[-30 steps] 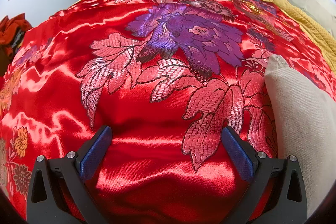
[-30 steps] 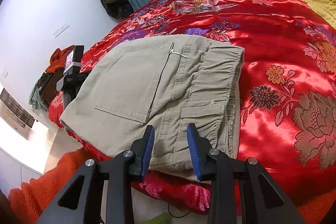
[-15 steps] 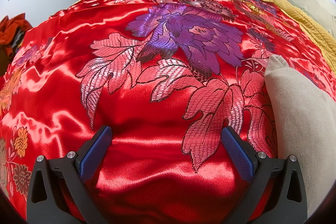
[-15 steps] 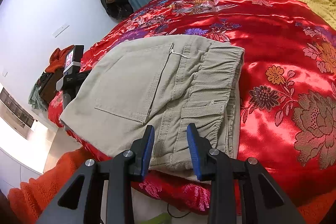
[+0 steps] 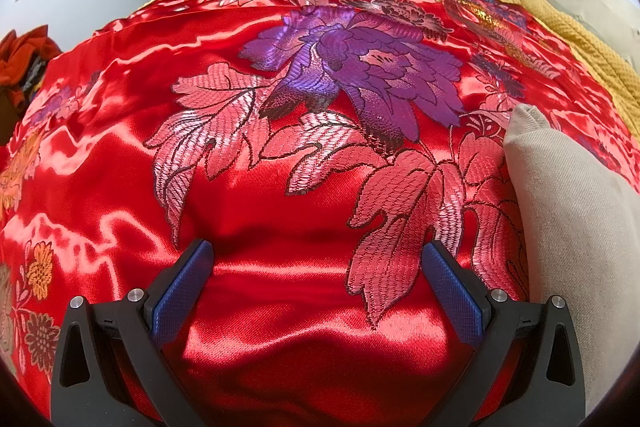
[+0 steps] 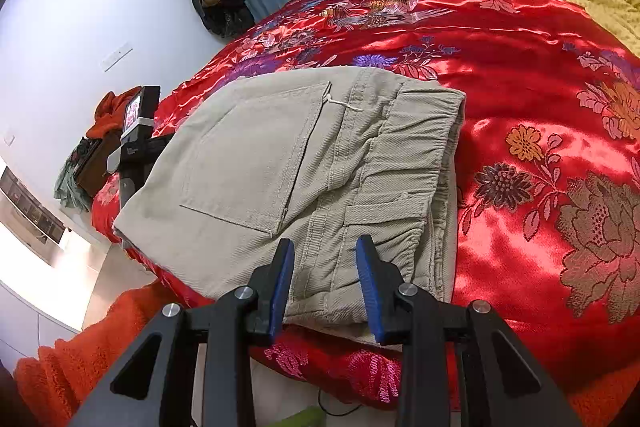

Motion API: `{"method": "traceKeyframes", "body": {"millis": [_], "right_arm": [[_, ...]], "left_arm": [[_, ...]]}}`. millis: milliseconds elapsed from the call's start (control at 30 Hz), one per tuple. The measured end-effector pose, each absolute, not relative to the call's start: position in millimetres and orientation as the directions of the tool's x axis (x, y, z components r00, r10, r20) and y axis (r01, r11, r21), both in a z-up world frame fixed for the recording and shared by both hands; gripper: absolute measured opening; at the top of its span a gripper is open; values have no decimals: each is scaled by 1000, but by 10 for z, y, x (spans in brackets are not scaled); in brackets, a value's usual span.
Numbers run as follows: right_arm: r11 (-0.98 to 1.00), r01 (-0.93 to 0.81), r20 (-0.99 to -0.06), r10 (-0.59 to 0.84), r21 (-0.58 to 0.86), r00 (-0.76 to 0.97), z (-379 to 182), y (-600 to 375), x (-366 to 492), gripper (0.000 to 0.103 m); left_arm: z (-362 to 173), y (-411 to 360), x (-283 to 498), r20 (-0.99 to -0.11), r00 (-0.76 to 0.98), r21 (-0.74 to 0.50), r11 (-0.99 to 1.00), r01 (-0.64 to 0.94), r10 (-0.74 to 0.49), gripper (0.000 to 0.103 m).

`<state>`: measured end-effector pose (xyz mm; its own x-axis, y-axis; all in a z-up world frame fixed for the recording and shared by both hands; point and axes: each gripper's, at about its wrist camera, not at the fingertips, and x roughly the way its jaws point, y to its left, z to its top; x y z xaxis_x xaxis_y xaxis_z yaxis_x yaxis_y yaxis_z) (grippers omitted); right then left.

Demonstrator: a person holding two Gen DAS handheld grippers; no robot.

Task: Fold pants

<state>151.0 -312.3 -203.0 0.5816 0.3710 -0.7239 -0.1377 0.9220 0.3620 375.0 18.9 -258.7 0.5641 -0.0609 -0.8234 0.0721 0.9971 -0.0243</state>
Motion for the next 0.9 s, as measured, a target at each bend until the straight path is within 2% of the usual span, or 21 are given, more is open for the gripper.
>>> {"method": "traceKeyframes", "body": {"millis": [900], "right_arm": [[913,-134,-715,388,386,581,-2026,-3135,1510,33]], "left_arm": [[-2588,187,3753,-823,564,-24,997,72,-61,103]]}}
